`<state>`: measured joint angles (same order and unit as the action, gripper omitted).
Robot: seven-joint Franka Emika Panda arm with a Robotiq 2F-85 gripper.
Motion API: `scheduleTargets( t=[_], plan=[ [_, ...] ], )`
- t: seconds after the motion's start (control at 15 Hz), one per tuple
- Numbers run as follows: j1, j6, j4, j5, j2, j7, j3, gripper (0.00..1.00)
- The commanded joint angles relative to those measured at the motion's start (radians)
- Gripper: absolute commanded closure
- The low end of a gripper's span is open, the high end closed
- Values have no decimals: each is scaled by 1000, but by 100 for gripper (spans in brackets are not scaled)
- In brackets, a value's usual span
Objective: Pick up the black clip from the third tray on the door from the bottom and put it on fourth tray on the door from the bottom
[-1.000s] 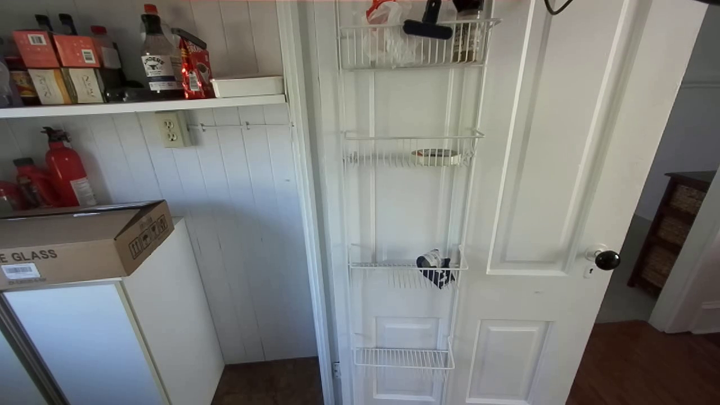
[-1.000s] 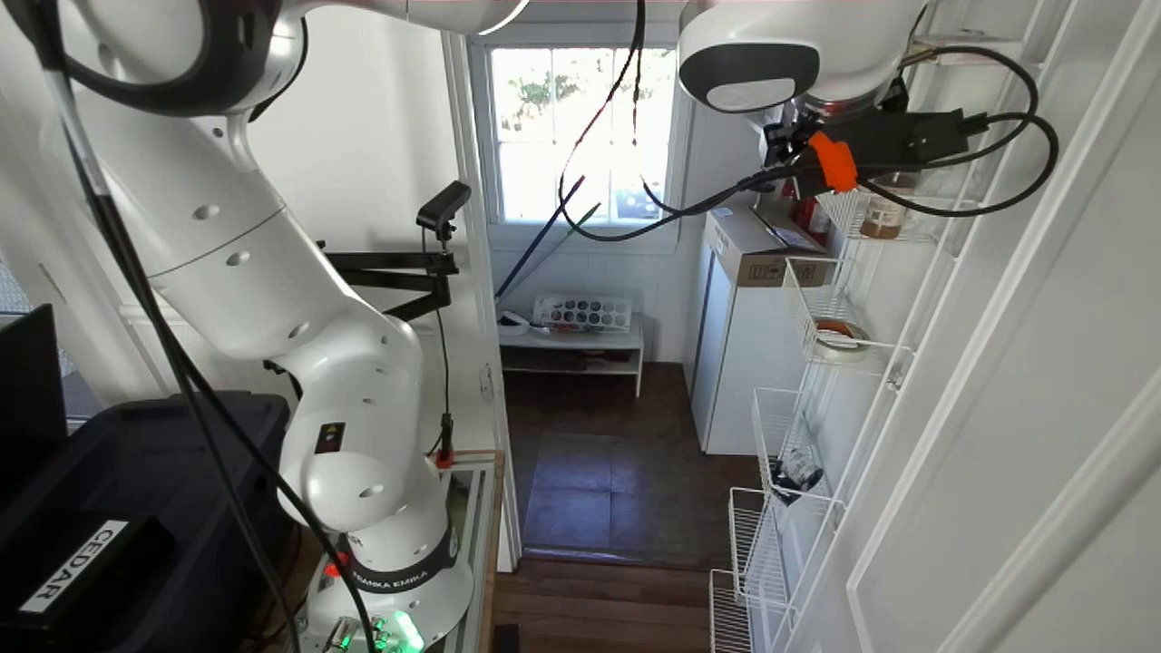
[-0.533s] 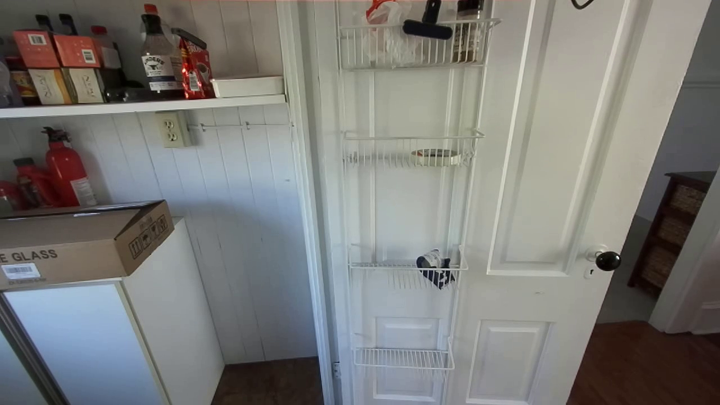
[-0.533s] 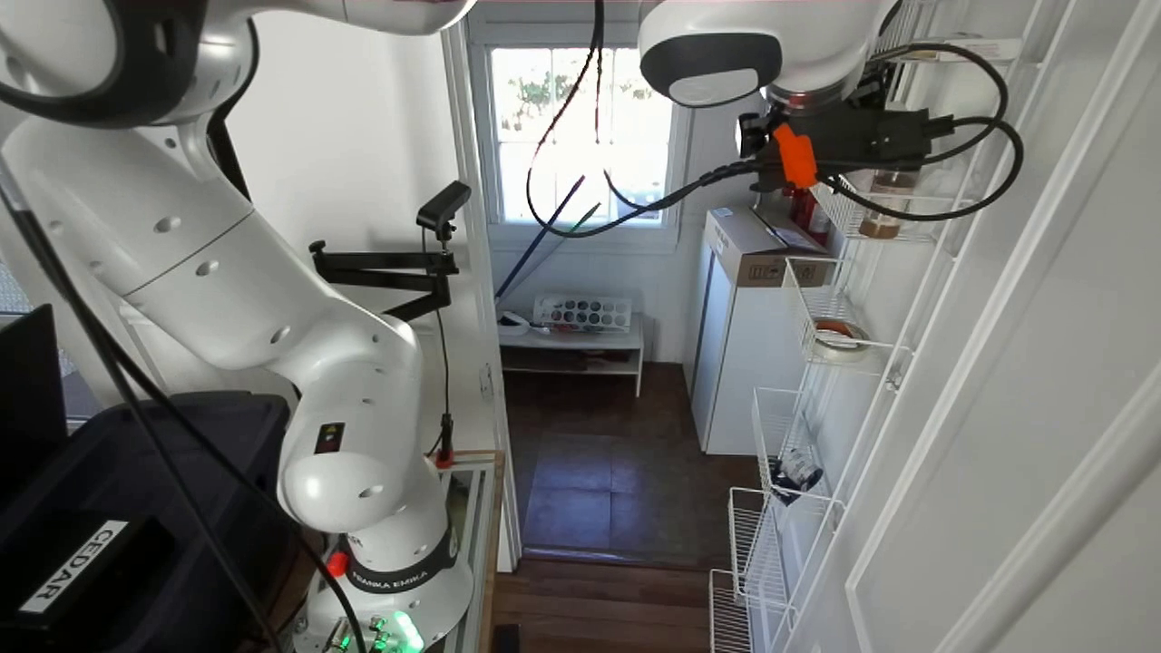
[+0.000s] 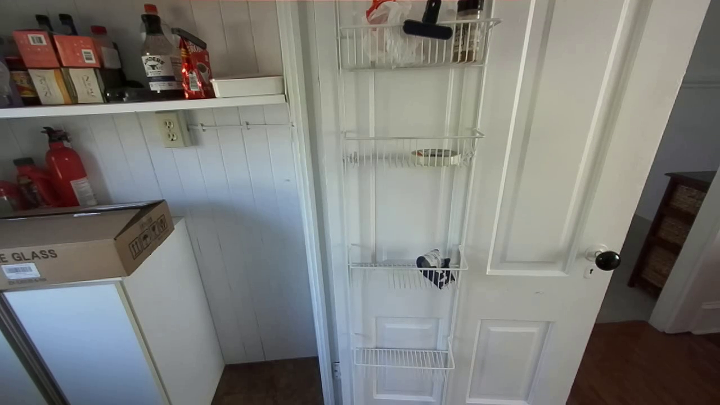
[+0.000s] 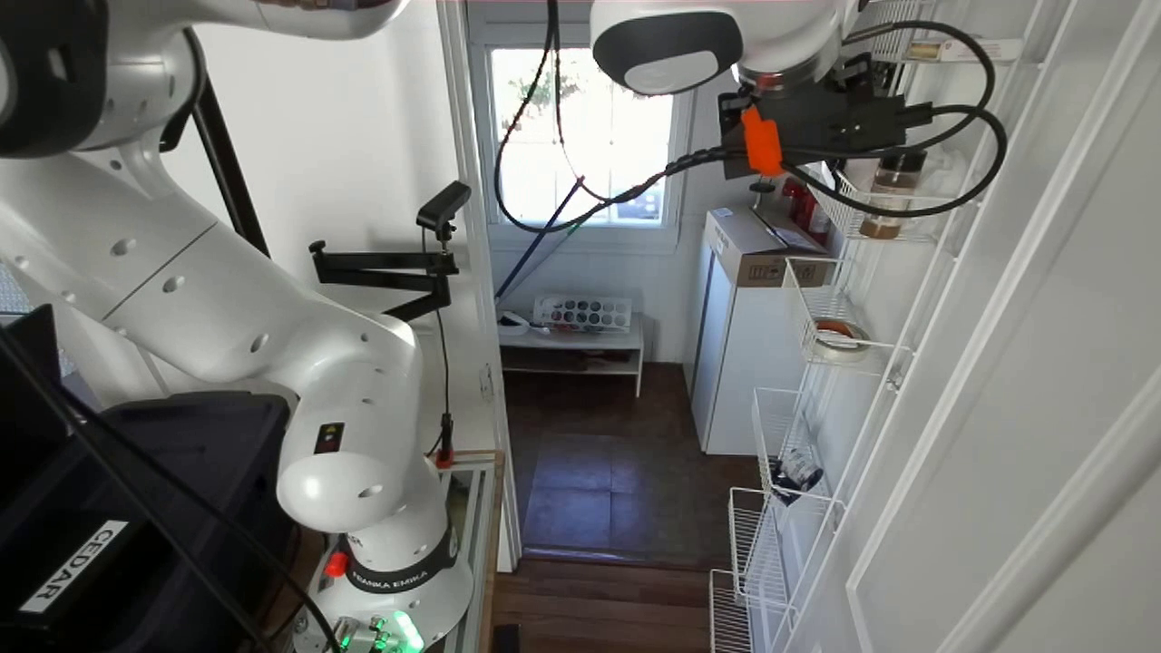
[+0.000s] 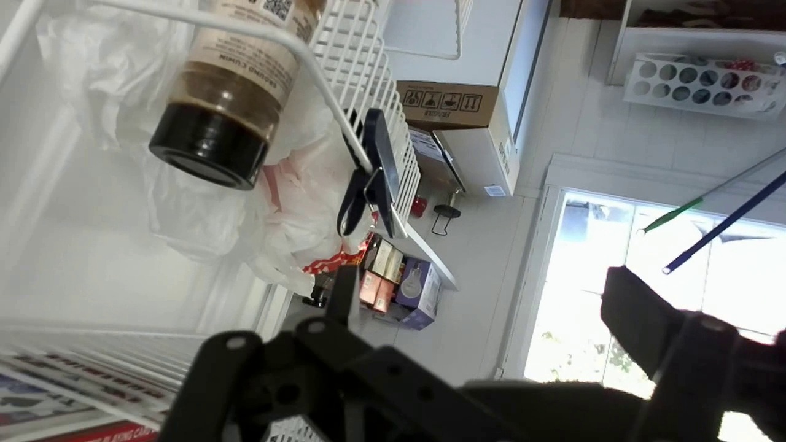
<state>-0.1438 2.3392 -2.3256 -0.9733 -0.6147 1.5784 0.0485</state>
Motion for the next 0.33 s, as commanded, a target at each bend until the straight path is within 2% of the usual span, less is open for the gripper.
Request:
scheduleTargets(
  t=[0.0,0.2,0.27],
  plan=[
    [5,-12,-46,37,-76,-51,-18,0],
    [8,-9,-62,48,-103,-63,-29,0],
    [-15,5,-32,22,-56,-30,-36,0]
  ],
)
